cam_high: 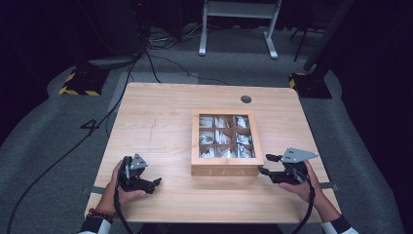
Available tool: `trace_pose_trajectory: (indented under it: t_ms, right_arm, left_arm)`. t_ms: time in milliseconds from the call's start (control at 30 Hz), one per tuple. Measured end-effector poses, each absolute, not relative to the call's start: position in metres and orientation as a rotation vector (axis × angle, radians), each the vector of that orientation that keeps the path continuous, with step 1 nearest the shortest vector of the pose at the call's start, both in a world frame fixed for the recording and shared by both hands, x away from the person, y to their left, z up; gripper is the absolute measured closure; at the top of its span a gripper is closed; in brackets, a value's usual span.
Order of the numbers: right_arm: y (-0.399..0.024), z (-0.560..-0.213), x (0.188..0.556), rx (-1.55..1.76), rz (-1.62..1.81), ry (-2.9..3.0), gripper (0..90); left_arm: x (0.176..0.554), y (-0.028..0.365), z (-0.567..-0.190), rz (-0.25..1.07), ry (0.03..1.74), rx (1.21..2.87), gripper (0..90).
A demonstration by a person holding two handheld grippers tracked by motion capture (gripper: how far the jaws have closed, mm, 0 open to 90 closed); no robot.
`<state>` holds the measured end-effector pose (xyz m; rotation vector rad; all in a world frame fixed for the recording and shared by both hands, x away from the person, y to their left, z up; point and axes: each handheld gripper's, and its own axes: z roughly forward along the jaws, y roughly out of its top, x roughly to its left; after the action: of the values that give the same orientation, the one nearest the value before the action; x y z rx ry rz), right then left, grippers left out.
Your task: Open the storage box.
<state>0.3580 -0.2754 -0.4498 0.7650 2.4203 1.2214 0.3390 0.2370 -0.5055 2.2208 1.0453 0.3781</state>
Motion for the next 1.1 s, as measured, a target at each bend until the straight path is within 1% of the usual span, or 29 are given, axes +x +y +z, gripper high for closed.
trace_pose_trajectory:
  t_ms: [100,200,300,400,600,700,900,933,967,1100]
  right_arm:
    - [-0.275,-0.45,0.36,0.777,1.254,2.421,41.2]
    - [-0.273,-0.447,0.36,0.771,1.285,2.417,42.8]
    - [-0.273,-0.444,0.361,0.784,1.335,2.404,44.2]
    - [-0.273,-0.441,0.361,0.789,1.319,2.414,44.9]
    - [-0.269,-0.45,0.361,0.793,1.241,2.453,46.2]
    - [-0.269,-0.451,0.363,0.809,1.247,2.459,44.6]
    - [-0.265,-0.451,0.364,0.807,1.255,2.46,44.8]
    - [-0.266,-0.45,0.364,0.812,1.261,2.456,44.9]
    - [-0.265,-0.45,0.364,0.812,1.258,2.455,44.9]
    - [-0.264,-0.447,0.364,0.824,1.274,2.437,43.9]
  left_arm:
    - [0.339,0.237,-0.505,0.385,1.047,2.221,0.9]
    - [0.339,0.236,-0.504,0.387,1.051,2.203,6.6]
    - [0.341,0.235,-0.504,0.378,1.041,2.205,9.0]
    - [0.34,0.235,-0.504,0.378,1.044,2.202,9.4]
    - [0.34,0.235,-0.504,0.393,1.044,2.201,9.8]
    - [0.34,0.234,-0.504,0.4,1.042,2.202,9.8]
    - [0.34,0.232,-0.504,0.393,1.036,2.204,10.1]
    - [0.34,0.231,-0.503,0.39,1.033,2.202,11.5]
    - [0.339,0.23,-0.503,0.388,1.025,2.2,16.0]
    - [0.339,0.225,-0.498,0.397,1.002,2.211,18.2]
